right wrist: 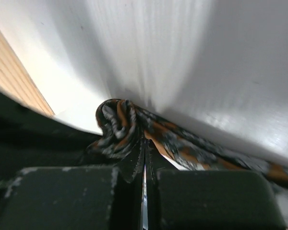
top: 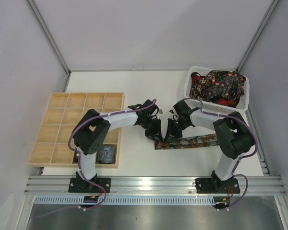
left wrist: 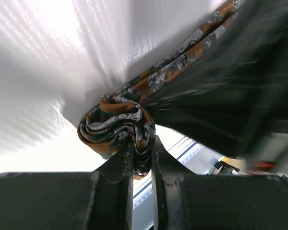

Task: Roll the ties
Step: Roll the tie

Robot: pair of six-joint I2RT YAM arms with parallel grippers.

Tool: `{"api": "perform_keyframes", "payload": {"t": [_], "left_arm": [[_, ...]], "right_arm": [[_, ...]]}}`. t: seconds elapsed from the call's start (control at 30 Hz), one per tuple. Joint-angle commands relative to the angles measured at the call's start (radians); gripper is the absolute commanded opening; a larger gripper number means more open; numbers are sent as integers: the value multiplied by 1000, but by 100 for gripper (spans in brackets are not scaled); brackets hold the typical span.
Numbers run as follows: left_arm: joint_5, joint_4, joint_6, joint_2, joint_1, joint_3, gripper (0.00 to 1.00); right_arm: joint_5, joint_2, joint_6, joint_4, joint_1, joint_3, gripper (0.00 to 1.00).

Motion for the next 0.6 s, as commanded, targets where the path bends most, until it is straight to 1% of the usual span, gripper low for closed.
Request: {"api": "perform_keyframes", "payload": {"t": [0.0,0.13,0.23,0.27,0.33,0.37,0.43,0.53,0.57], "left_arm": [[-20,38,-9,39,-24,26,15],[-18,47,-14,43,-26,32,16],[-8,65,-15,48,-29,34,25],[-3,76,-18,51,-29,34,31],[3,85,-17,56,-30,35,34],[5,97,-17,59,-30,31,38],[9,102,-15,57,-30,24,40],[18,120,-12,48,-30,6,45],[23,142,-12,45,-30,0,48]], "right_arm": [[2,-89,-37,-31,-50,16,0],[5,-103,-61,-44,-87,-10,0],[27,-92,-58,-39,-98,-34,0],[31,-87,-55,-33,-98,-48,0],[27,-66,-38,-10,-101,-65,0],[25,-60,-31,1,-101,-74,0],[27,-46,-18,25,-101,-99,0],[19,-31,-11,42,-101,-116,0],[18,-29,-8,45,-101,-120,0]]}}
